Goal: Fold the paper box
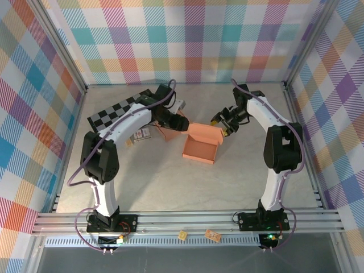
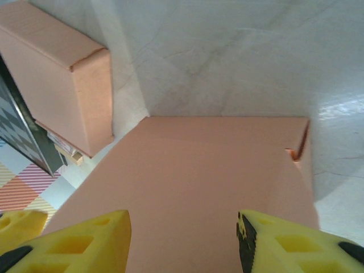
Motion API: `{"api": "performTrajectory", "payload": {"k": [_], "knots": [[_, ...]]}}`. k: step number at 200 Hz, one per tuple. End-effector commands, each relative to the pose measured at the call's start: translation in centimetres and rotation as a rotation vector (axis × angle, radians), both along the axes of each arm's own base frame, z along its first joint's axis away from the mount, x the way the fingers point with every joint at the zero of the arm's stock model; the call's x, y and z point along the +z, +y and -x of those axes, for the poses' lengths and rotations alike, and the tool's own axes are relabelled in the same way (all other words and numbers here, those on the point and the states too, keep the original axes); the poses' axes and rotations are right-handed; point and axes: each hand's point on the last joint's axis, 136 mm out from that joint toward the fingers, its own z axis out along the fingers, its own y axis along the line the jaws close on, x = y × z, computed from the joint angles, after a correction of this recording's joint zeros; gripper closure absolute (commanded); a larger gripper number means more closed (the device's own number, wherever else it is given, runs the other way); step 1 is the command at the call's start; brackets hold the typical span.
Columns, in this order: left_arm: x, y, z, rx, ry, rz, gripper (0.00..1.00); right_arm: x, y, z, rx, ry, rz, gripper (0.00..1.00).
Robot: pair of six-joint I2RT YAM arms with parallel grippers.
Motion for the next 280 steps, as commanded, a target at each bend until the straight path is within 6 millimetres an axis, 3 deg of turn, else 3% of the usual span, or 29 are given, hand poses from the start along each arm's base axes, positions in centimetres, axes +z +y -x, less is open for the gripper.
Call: {"api": "performTrajectory", "payload": {"k": [1,40,91,155,202,280], "knots": [[0.3,-1.3,-0.3,-0.079,-0.06,0.039,0.36,0.5,-0.5,1.0,-0.003,0.003,-0.016,0.47],[-0.4,-2.9,-0.6,-0.112,-0.051,0.06,0.38,0.1,-0.2,1.6,-0.029,0.026,-0.045,0.47],[-1.0,-3.8,0.6,-0.112,-0.031,0.052,0.46,0.5,0.2,1.5,-0.056,0.029,-0.083,0.48],[-1.2,-4.1,0.5,-0.011,-0.047,0.06,0.57,0.8,0.8,1.8,-0.108,0.051,-0.137,0.5],[-1.7,-4.7,0.4,-0.012,-0.027,0.065,0.75,1.0,0.7,2.1,-0.105,0.052,-0.131,0.52],[-3.4,-4.2,1.9,-0.003,-0.054,0.014,0.83,1.1,1.1,2.8,-0.073,0.034,-0.114,0.57]]}}
